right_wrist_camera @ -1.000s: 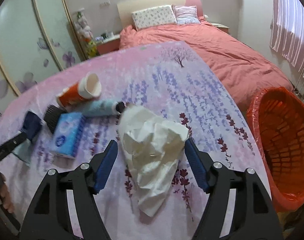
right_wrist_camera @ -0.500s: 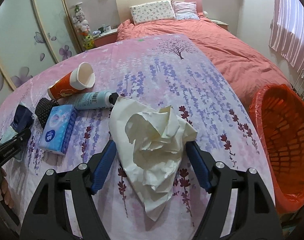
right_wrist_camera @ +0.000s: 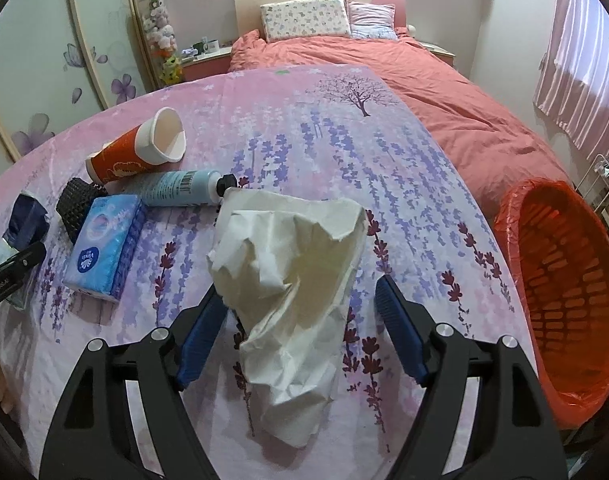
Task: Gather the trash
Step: 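Lift the blue snack bag and white tissue off the bed with both grippers, then carry both items over the orange basket and open both grippers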
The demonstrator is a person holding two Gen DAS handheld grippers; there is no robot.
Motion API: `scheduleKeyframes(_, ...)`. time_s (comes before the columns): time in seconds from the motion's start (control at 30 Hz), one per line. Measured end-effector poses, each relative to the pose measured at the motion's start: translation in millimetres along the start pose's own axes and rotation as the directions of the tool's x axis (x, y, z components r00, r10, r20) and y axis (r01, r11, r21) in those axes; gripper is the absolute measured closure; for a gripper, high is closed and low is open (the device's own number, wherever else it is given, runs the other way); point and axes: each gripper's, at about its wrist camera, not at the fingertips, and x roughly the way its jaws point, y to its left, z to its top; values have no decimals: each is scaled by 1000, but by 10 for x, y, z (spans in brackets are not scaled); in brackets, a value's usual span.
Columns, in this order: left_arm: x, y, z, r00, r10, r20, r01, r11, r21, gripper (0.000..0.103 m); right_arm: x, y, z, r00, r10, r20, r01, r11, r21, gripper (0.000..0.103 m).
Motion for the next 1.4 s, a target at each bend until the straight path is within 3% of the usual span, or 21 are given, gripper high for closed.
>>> scheduleKeyframes(0.23, 3, -11, 0, 1000, -19, -1, 19, 1000, 16, 31, -21, -72, 4, 999, 43, 14, -43, 999, 30, 29)
scheduleKeyframes(0.37, -6, -50, 6, 1000, -10, -4, 11, 992, 122, 32, -13, -97, 56, 999, 52, 8, -52, 997, 49, 35)
scheduleKeyframes(0.53, 47, 29, 54, 999, -40, -7, 40, 995, 92, 35, 2, -33, 58, 999, 39, 17, -40, 998, 43, 40)
scheduleKeyframes(0.6, 58, 37, 62, 999, -49, 1, 49, 995, 89, 39, -4, 11, 47, 999, 30, 22, -30, 999, 22, 46)
scheduleKeyframes(0.67, 49, 18, 69, 998, -58, 8, 57, 994, 96, 51, -19, 19, 42, 999, 46, 27, -46, 999, 23, 61)
scheduleKeyframes(0.73, 43, 14, 82, 998, -64, 14, 62, 993, 100, 66, -20, 11, 46, 998, 52, 29, -52, 998, 27, 64)
scheduleKeyframes(0.83, 55, 42, 116, 997, -76, 18, 75, 993, 93, 76, -46, -18, 39, 997, 72, 41, -74, 997, 38, 66)
scheduleKeyframes(1.1, -18, 71, 98, 995, -93, 29, 90, 992, 88, 77, -168, -134, 31, 993, 96, 74, -101, 993, 61, 66)
scheduleKeyframes(1.4, -417, -128, 119, 987, -142, 75, 133, 985, 111, 77, -477, -389, 23, 985, 104, 135, -118, 988, 101, 66)
